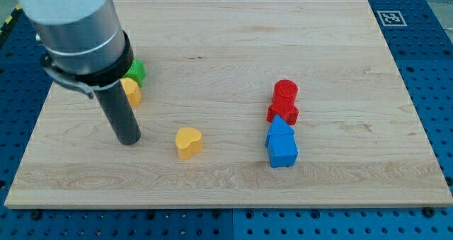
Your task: Slightly push the heart to the left side of the board
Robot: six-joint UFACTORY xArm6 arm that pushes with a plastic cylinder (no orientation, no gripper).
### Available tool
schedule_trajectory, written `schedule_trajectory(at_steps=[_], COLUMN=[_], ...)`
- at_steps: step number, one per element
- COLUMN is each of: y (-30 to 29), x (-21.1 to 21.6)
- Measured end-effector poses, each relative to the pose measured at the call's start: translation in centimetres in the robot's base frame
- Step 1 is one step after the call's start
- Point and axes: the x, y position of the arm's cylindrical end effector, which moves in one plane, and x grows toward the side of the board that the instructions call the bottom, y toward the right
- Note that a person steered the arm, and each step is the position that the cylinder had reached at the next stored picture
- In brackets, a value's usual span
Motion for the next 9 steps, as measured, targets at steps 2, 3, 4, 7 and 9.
schedule_trajectory(at_steps=[2,3,4,7,9], y=[0.0,1.6,6.1,11.8,11.2], x=[0.0,-1.3,-1.2,-1.6,1.2])
